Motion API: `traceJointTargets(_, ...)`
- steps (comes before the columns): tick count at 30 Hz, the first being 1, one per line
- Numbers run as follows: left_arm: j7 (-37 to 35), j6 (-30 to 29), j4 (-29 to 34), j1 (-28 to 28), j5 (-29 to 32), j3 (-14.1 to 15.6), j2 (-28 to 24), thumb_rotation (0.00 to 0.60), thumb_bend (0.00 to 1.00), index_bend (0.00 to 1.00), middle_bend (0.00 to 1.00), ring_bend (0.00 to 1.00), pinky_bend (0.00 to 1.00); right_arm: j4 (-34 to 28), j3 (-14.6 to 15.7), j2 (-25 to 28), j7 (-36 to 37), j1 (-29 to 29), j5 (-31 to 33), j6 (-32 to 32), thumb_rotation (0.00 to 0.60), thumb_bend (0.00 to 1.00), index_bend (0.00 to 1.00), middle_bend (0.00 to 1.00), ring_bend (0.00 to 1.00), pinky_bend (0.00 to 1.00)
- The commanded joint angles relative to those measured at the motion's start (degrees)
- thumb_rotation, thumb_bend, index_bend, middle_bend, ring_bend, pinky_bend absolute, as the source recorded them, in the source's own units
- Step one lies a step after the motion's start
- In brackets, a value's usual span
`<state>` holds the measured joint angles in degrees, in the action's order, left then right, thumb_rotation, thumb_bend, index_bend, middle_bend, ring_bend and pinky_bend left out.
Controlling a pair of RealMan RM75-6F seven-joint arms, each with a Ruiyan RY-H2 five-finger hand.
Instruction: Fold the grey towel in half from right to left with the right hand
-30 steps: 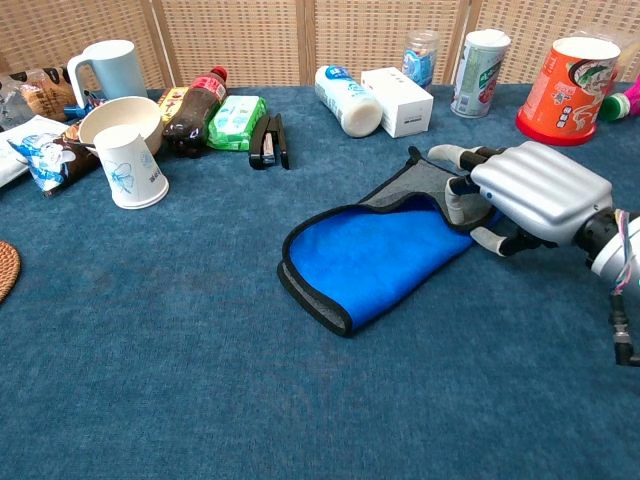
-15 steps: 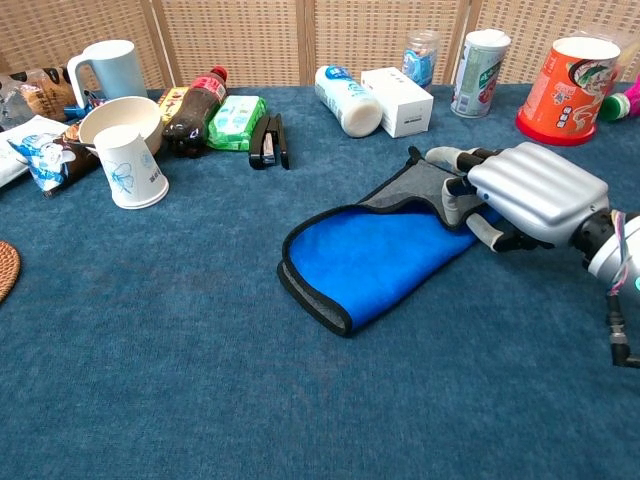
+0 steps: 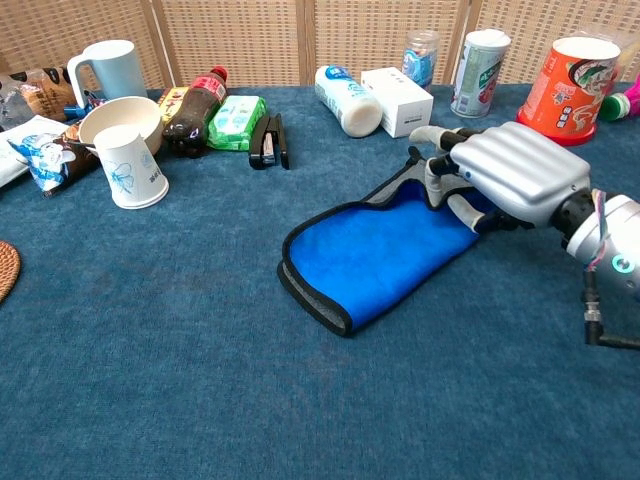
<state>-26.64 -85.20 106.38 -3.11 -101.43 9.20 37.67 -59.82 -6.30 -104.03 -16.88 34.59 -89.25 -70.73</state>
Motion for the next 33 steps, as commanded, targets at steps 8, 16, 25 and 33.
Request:
traceJointTargets(8,-1.2,-0.2,-0.5,0.0,0.2,0.0,-0.2,0.600,0.31,0.05,0.00,0.00,0.05,-1.5,-2.6,-1.4,-2.9,1.8,3.1,2.6,0.600,0.57,0.51,0.12,0.22,0.38)
traceJointTargets(16,-1.9,0.0,-0.8,-0.2,0.3,0.0,-0.4,0.600,0.31,0.05,0.00,0.00,0.05,-1.1,-4.7,-2.8,-4.7,3.3,5.8,4.4,0.600,0.57,0.51,0.12,0.22,0.38)
traceJointTargets(25,-2.9,0.3,-1.1,-0.4,0.7,-0.1,-0.6,0.600,0.31,0.05,0.00,0.00,0.05,0.0,-6.4,-3.8,-6.4,5.1,7.6,5.5,0.600,0.57,0.51,0.12,0.22,0.38)
traceJointTargets(33,-3.7,0.4,-1.4,-0.5,0.8,-0.1,-0.7,0.600,0.31,0.05,0.00,0.00,0.05,1.4,-7.8,-4.6,-7.9,6.3,9.7,6.4,0.600,0.57,0.52,0.12,0.22,0.38)
